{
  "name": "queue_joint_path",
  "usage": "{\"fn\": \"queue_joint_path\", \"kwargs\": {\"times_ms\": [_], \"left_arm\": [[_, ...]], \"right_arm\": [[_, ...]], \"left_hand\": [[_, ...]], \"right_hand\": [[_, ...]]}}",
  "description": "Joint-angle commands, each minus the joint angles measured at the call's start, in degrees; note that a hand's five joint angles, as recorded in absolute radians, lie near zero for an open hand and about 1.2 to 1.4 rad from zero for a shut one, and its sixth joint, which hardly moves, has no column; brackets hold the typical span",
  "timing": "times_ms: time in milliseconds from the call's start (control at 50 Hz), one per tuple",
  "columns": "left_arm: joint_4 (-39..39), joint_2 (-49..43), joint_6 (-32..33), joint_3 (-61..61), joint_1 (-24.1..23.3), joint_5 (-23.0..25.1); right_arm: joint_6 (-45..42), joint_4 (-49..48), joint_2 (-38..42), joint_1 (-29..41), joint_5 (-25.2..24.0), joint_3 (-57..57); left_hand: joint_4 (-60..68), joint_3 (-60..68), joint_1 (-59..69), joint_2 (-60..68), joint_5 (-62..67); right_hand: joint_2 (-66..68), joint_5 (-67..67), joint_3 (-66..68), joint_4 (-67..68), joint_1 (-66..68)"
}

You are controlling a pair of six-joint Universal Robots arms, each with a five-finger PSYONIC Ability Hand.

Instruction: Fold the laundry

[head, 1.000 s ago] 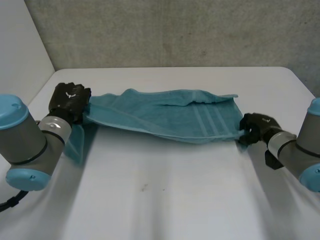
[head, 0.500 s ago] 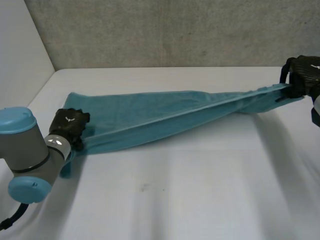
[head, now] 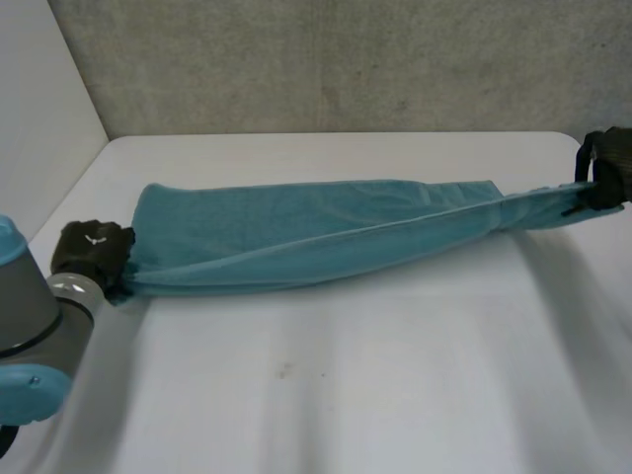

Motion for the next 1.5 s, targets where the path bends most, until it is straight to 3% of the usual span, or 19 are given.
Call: {"fn": "queue_joint_path", "kwargs": {"times_ms": [20,140,180,360,500,620,720,840,880,900,940,960,980,1000,1040,1080,1260,1440,1500], "left_arm": [[-5.61,9.65,6.97,-0.92,2.24,0.54],[-8.79,19.43,10.59,0.31,4.0,1.42],[-10.27,25.29,10.77,2.67,5.57,4.22],[-19.16,28.39,10.59,7.43,8.4,11.88],[-23.28,15.15,11.12,9.09,8.49,12.06],[-25.22,4.49,11.21,13.14,8.13,11.79],[-26.89,-7.96,11.3,24.45,5.68,10.04],[-26.01,-13.62,11.56,35.56,2.95,9.59],[-21.21,-15.02,12.69,43.34,1.2,9.94],[-21.18,-15.02,12.7,43.38,1.19,9.95],[-8.86,-14.5,14.28,48.89,-0.74,10.03],[-8.79,-14.5,14.28,48.92,-0.74,10.03],[-0.95,-13.37,14.28,50.05,-1.27,10.21],[-0.88,-13.35,14.28,50.06,-1.27,10.21],[12.42,-10.64,13.67,51.02,-1.27,9.95],[15.62,-9.76,12.8,50.76,-1.36,9.95],[9.33,-8.87,4.45,46.21,-1.27,10.3],[9.5,-10.98,4.09,36.08,-1.36,10.39],[9.41,-13.78,4.09,32.67,-1.36,10.39]], "right_arm": [[-13.07,13.61,-2.67,-0.13,-3.28,-1.29],[-21.8,23.4,-8.66,-0.49,-2.84,-6.22],[-24.96,29.17,-13.21,-1.45,-2.85,-11.2],[-27.96,42.3,-16.66,-3.3,-3.9,-19.22],[-37.96,43.88,-4.3,-2.6,-2.5,-12.91],[-39.03,43.53,3.2,-0.66,1.11,-12.55],[-38.86,39.24,13.29,6.53,6.63,-18.85],[-38.33,32.1,18.14,8.48,10.6,-28.72],[-35.53,25.54,19.81,10.31,12.96,-40.0],[-35.51,25.51,19.81,10.32,12.98,-40.05],[-30.01,16.68,19.2,11.99,14.55,-50.12],[-29.98,16.63,19.2,11.99,14.56,-50.16],[-27.37,11.58,18.07,11.91,14.73,-52.86],[-27.34,11.53,18.06,11.91,14.73,-52.89],[-23.23,1.74,14.04,11.73,15.35,-51.41],[-22.34,-1.09,11.49,11.73,15.35,-49.13],[-21.72,-1.74,7.42,12.08,13.59,-34.1],[-21.8,-2.18,8.3,11.91,10.34,-21.95],[-21.63,-2.27,12.06,11.64,8.33,-18.19]], "left_hand": [[17.81,17.86,17.94,17.8,18.23],[17.81,17.86,17.94,17.8,18.23],[17.81,17.86,17.94,17.8,18.23],[17.81,17.86,17.94,17.8,18.23],[17.81,17.86,17.94,17.8,18.23],[17.81,17.86,17.94,17.8,18.23],[17.81,17.86,17.94,17.8,18.23],[17.81,17.86,17.94,17.8,18.23],[17.81,17.86,17.94,17.8,18.23],[17.81,17.86,17.94,17.8,18.23],[17.81,17.86,17.94,17.8,18.23],[17.81,17.86,17.94,17.8,18.23],[17.81,17.86,17.94,17.8,18.23],[17.81,17.86,17.94,17.8,18.23],[17.81,17.86,17.94,17.8,18.23],[17.81,17.86,17.94,17.8,18.23],[17.81,17.86,17.94,17.8,18.23],[17.81,17.86,17.94,17.8,18.23],[17.81,17.86,17.94,17.8,18.23]], "right_hand": [[12.85,13.9,12.12,11.77,24.41],[12.85,13.9,12.12,11.77,24.41],[12.85,13.9,12.12,11.77,24.41],[12.85,13.9,12.12,11.77,24.41],[12.85,13.9,12.12,11.77,24.41],[12.85,13.9,12.12,11.77,24.41],[12.85,13.9,12.12,11.77,24.41],[12.85,13.9,12.12,11.77,24.41],[12.85,13.9,12.12,11.77,24.41],[12.85,13.9,12.12,11.77,24.41],[12.85,13.9,12.12,11.77,24.41],[12.85,13.9,12.12,11.77,24.41],[12.85,13.9,12.12,11.77,24.41],[12.85,13.9,12.12,11.77,24.41],[12.85,13.9,12.12,11.77,24.41],[12.85,13.9,12.12,11.77,24.41],[12.85,13.9,12.12,11.77,24.41],[12.85,13.9,12.12,11.77,24.41],[12.85,13.9,12.12,11.77,24.41]]}}
